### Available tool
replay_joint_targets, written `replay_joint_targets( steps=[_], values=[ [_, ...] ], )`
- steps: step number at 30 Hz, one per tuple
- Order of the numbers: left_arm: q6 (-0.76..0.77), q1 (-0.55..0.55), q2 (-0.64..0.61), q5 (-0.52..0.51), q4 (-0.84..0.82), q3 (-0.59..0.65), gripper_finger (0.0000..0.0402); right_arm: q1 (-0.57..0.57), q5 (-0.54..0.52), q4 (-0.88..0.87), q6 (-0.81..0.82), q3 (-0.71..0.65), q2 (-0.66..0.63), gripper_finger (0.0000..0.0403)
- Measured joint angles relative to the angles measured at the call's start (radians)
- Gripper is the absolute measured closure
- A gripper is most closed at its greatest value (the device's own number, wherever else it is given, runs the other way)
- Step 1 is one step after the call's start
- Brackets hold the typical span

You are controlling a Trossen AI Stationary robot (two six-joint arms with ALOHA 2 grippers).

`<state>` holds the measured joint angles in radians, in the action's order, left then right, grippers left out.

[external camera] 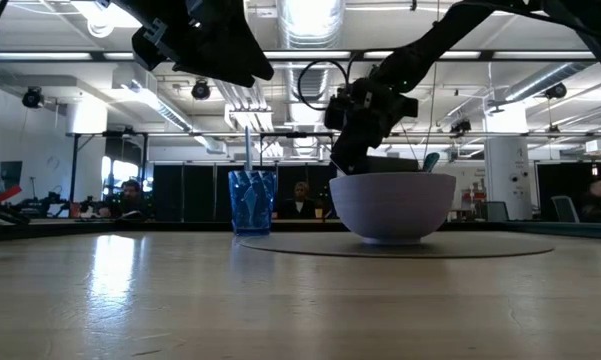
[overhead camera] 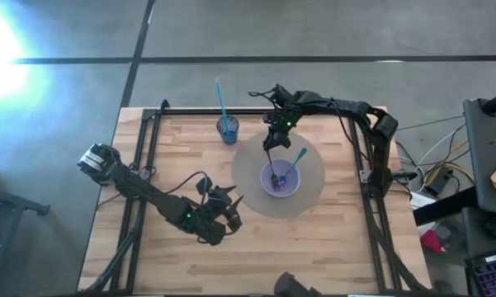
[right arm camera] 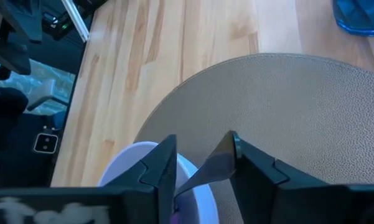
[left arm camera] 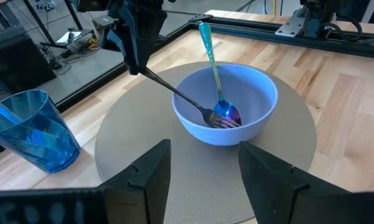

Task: Pick & Place Utensil
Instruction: Put the black fork into the purple bowl

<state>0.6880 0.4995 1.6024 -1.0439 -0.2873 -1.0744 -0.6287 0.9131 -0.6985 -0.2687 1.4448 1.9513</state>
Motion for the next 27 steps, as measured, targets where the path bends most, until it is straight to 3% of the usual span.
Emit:
replay_joint_targets(
  steps=[6, 12, 27],
  values=[
    [0.0, 0.0, 0.0, 0.0, 0.0, 0.0, 0.022, -0.002, -0.006, -0.003, 0.007, 0.0, -0.001, 0.0261],
    [0.0, 0.0, 0.0, 0.0, 0.0, 0.0, 0.022, -0.002, -0.087, -0.01, 0.008, 0.0, -0.001, 0.026],
    [0.0, 0.0, 0.0, 0.0, 0.0, 0.0, 0.022, -0.003, -0.096, -0.055, 0.007, 0.0, -0.001, 0.0246]
  ],
)
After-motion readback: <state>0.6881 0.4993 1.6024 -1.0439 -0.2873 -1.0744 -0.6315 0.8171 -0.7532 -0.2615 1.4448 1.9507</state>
